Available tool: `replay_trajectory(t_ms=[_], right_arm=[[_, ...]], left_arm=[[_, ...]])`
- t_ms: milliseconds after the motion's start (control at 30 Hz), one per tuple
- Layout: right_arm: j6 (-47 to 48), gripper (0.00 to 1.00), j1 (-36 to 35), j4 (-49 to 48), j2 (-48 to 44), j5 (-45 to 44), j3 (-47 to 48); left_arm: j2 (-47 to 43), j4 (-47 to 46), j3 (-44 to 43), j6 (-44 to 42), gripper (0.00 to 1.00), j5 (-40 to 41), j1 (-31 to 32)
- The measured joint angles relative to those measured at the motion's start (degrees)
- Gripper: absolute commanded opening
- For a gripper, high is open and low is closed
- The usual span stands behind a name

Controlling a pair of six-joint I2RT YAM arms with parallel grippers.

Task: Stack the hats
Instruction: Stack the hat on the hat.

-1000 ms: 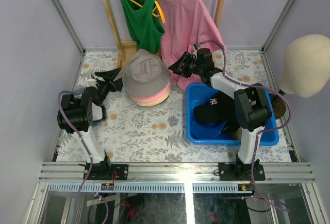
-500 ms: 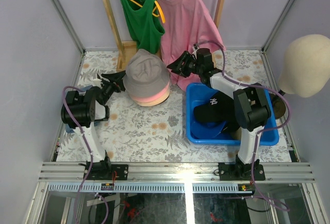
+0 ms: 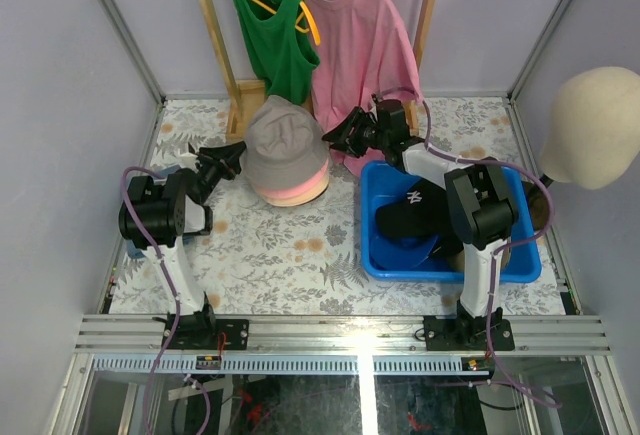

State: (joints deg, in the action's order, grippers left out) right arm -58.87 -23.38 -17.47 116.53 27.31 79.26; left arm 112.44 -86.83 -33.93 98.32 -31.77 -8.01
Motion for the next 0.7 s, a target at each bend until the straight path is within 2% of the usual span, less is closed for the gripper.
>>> replay_trajectory(t_ms=[433,500,533,700], right_arm=[[-5.7,0.52,-0.2,-7.4,0.0,2.6,-1.2],[-6.4,0.5,-0.2,-8.4,0.0,2.9,-2.0],[-6.8,0.46,-0.2,-9.0,0.0,3.0,-2.6],[-8.9,0.12,-0.2,-10.9,0.0,3.9,-4.1]], left_arm=[[0.0,-0.3,1.1,-0.1,0.18,0.0,0.1],[0.0,-0.3,1.1,-0.1,0.18,0.0,0.1],[0.0,-0.3,1.1,-0.1,0.17,0.0,0.1],[0.0,-0.3,1.1,-0.2,0.15,-0.1,0.1]])
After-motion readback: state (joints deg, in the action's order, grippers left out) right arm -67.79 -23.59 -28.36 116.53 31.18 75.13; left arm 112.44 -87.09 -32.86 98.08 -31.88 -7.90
